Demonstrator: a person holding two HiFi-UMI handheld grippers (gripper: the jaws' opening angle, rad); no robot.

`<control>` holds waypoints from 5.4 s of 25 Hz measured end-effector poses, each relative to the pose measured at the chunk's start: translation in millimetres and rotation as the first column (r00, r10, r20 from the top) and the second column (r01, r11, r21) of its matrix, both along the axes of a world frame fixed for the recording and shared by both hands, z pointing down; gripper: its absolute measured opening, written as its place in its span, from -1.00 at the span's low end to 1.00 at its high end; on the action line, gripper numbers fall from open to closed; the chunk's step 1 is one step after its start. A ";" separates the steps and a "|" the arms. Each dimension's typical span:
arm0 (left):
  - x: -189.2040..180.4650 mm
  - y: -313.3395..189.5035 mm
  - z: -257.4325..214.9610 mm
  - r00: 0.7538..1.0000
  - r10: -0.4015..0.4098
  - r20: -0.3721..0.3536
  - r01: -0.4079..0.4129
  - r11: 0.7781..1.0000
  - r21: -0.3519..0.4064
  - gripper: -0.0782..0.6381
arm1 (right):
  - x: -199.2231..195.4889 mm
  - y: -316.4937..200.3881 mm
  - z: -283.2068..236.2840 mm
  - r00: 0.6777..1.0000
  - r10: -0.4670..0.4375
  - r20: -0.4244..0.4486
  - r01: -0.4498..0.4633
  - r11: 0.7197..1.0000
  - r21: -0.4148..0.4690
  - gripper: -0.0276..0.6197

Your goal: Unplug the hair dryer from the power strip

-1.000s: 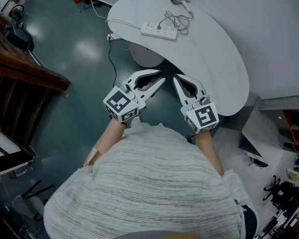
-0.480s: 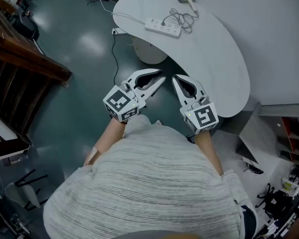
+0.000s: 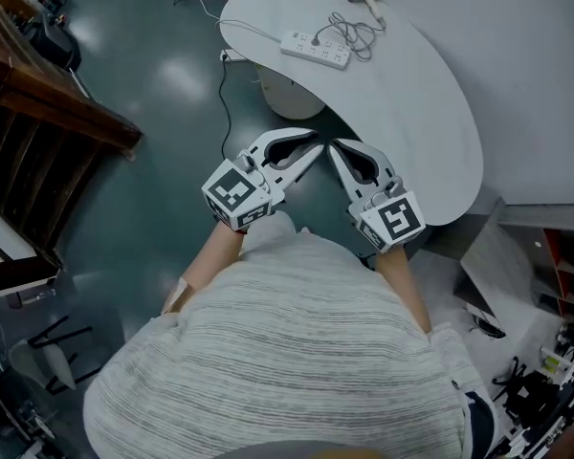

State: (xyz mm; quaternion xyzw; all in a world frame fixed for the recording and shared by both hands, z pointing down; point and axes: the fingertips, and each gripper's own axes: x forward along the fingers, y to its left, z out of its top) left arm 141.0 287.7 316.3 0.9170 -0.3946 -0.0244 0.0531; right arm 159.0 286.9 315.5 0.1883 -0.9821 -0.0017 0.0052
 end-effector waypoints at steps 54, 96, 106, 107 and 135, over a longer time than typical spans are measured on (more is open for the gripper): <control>-168.2 -177.9 35.0 0.989 0.120 -0.090 -0.125 0.991 -0.050 -0.60 | -154.0 -190.6 37.7 0.982 0.170 -0.086 -0.180 0.976 -0.119 -0.83; -117.7 -379.3 101.6 0.815 0.523 0.251 -0.506 0.852 -0.133 0.05 | -129.3 -403.4 63.9 0.924 0.364 -0.114 -0.381 0.901 -0.206 -0.83; -113.0 -381.2 165.3 0.714 0.595 0.370 -0.538 0.804 -0.255 0.24 | -125.2 -401.2 74.9 0.910 0.384 -0.158 -0.412 0.882 -0.229 -0.83; -112.7 -381.5 173.0 0.704 0.598 0.383 -0.535 0.801 -0.268 0.26 | -124.6 -400.7 76.5 0.908 0.385 -0.163 -0.414 0.880 -0.233 -0.83; -108.8 -385.7 304.3 0.403 0.702 0.587 -0.495 0.707 -0.505 0.45 | -122.5 -400.9 105.5 0.881 0.381 -0.280 -0.456 0.841 -0.290 -0.83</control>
